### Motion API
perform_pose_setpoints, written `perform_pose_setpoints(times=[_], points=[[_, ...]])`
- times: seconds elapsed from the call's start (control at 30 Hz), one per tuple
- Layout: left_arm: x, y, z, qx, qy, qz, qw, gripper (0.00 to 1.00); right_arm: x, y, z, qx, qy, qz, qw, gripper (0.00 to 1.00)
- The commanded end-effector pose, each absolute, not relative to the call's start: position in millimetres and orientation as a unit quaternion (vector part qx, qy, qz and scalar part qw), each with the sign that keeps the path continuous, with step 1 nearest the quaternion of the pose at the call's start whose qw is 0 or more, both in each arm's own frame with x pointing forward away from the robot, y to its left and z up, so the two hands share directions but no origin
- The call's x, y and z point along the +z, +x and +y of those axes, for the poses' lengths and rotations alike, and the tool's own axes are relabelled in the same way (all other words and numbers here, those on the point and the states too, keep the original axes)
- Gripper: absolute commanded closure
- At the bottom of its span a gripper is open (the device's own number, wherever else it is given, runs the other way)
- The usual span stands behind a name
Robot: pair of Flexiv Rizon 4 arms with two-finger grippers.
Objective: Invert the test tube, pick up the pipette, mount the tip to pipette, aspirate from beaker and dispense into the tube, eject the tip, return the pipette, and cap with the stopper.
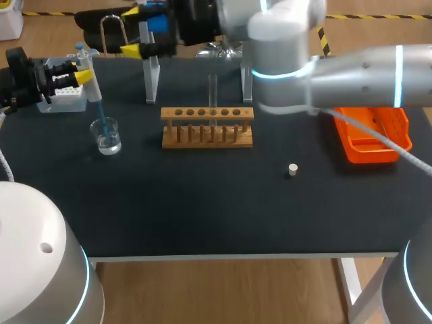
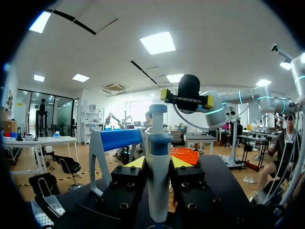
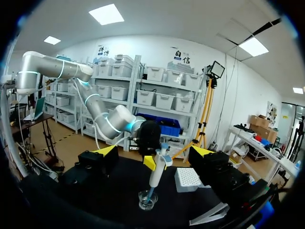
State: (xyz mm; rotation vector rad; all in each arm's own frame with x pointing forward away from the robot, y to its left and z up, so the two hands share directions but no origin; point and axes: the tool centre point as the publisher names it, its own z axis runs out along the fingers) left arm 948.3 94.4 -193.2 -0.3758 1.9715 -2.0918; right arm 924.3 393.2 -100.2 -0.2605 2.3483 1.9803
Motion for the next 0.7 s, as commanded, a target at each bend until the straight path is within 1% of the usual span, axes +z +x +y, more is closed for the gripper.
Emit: perform_pose_setpoints(times=[0.03, 0.17, 0.37, 0.7], points=[[-193, 949, 95, -0.717, -0.128, 0.675, 0.12, 1.0, -94, 925, 318, 0.618, -0.098, 0.78, 0.013, 0.0], [-193, 949, 95, -0.717, -0.128, 0.675, 0.12, 1.0, -107, 923, 296, 0.605, -0.104, 0.79, -0.003, 0.0], [-193, 949, 95, -0.717, -0.128, 0.675, 0.12, 1.0, -130, 932, 269, 0.589, -0.09, 0.803, -0.005, 0.0], [-193, 949, 95, -0.717, -0.128, 0.675, 0.12, 1.0, -168, 944, 240, 0.568, -0.068, 0.82, -0.012, 0.0]])
